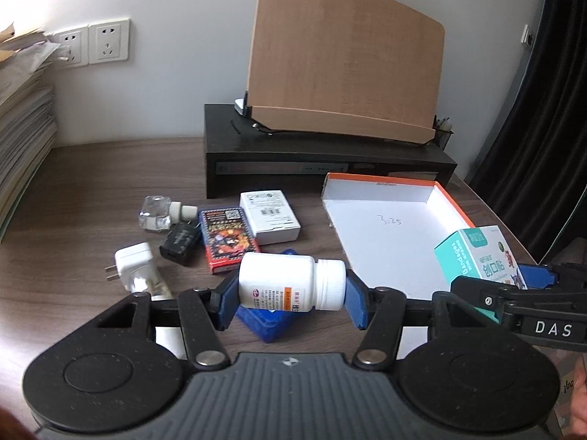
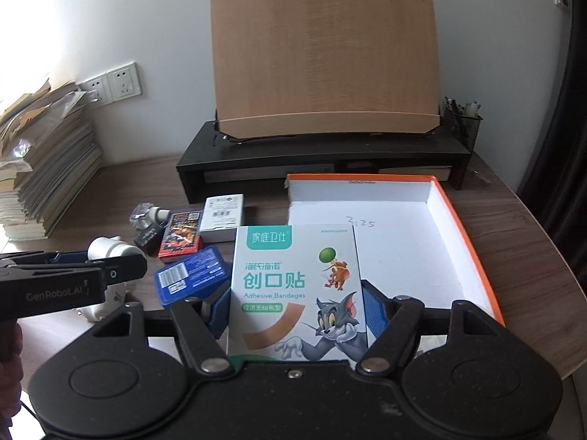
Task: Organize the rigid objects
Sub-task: 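Carry the pill bottle and bandage box toward the orange-rimmed white tray with both tools, then lower the pill bottle and bandage box into the white tray with both tools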
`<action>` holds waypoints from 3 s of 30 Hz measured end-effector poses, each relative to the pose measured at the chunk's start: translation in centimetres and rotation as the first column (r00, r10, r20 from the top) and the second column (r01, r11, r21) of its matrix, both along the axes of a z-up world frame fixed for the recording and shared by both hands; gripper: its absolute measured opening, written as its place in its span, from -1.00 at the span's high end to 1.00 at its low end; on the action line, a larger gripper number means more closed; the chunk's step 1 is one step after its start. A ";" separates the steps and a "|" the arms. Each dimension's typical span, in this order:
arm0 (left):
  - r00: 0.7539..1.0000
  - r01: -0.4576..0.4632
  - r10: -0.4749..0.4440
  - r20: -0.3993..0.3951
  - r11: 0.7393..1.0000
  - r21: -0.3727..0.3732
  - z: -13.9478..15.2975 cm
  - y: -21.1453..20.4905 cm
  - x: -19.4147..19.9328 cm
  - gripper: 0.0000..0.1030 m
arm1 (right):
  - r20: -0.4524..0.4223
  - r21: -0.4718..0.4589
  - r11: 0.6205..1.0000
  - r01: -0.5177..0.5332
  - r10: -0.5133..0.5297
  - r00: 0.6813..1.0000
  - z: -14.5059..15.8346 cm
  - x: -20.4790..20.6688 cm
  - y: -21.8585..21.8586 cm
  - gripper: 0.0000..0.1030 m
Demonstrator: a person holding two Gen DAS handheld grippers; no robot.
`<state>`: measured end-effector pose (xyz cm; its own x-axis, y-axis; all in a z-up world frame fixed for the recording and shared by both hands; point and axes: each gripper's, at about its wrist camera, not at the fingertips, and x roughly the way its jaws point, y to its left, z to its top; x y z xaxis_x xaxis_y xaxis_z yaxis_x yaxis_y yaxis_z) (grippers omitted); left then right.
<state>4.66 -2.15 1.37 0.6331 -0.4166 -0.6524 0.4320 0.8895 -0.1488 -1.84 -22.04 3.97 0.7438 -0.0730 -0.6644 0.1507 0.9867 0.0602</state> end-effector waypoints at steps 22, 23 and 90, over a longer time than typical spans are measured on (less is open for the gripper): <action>1.000 0.019 -0.019 0.021 1.000 0.005 0.7 -10.4 2.5 -0.13 | 0.020 0.017 0.997 0.075 -0.075 0.997 -0.8 2.5 -9.3 -0.63; 1.000 0.017 -0.017 0.022 1.000 0.003 0.7 -10.7 2.6 -0.13 | 0.019 0.016 0.997 0.073 -0.073 0.997 -0.8 2.7 -9.6 -0.64; 0.991 -0.124 0.126 -0.039 0.991 0.042 -2.6 -18.2 8.4 -0.13 | -0.037 0.000 0.999 -0.040 0.040 0.999 -3.9 12.6 -15.4 -0.64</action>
